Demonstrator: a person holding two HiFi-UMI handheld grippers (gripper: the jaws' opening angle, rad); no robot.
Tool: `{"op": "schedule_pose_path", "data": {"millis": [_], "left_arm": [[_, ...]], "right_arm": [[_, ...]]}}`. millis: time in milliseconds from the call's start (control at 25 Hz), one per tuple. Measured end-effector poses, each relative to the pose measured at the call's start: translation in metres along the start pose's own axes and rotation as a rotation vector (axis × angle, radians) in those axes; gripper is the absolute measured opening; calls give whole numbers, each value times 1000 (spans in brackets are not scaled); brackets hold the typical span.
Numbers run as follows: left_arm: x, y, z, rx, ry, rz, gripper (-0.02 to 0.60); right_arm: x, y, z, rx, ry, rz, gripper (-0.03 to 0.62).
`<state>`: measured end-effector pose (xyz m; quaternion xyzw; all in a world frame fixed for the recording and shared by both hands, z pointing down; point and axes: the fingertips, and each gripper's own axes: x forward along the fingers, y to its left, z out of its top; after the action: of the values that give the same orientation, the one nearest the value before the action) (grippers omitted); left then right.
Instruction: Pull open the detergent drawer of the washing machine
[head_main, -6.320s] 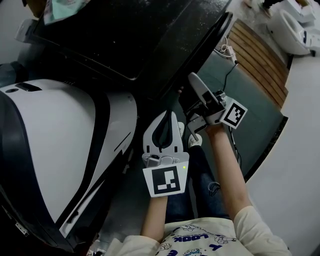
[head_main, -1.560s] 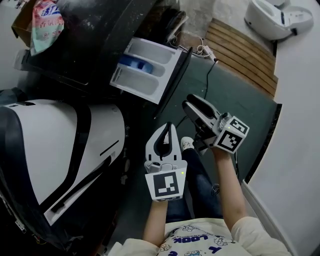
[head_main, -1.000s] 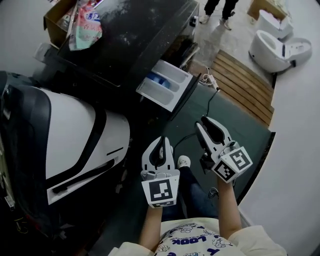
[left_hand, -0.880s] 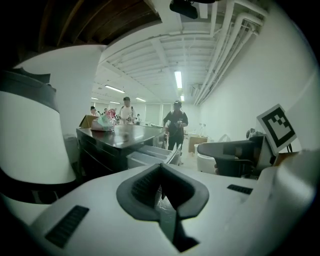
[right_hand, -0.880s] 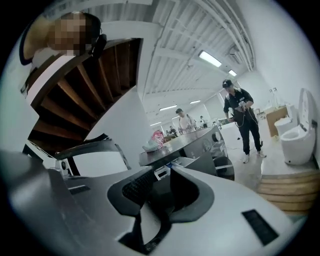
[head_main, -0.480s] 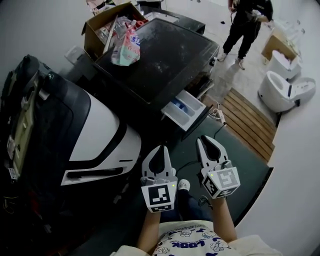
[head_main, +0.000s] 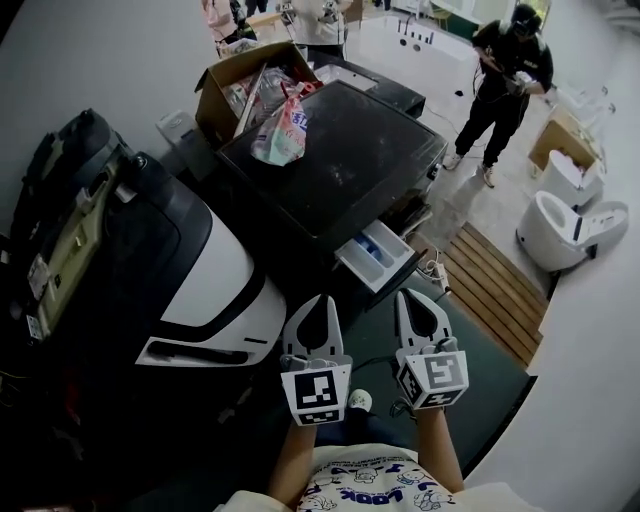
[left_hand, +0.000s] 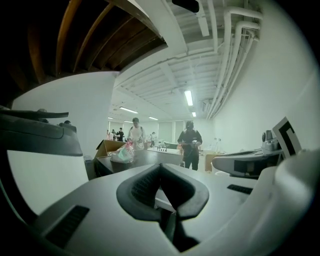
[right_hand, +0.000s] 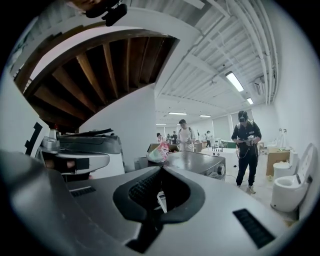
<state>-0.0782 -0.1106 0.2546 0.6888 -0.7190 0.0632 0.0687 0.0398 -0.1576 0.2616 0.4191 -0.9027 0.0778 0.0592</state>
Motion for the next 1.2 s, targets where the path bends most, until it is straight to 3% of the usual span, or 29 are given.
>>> {"op": "schedule_pose_path", "data": {"millis": [440, 1200], "left_arm": [[2, 11, 36, -2, -60, 13, 14], [19, 16, 48, -22, -78, 11, 14]], "right_arm": [[3, 5, 24, -47, -28, 9, 14], [19, 3, 32, -58, -17, 20, 14]]}}
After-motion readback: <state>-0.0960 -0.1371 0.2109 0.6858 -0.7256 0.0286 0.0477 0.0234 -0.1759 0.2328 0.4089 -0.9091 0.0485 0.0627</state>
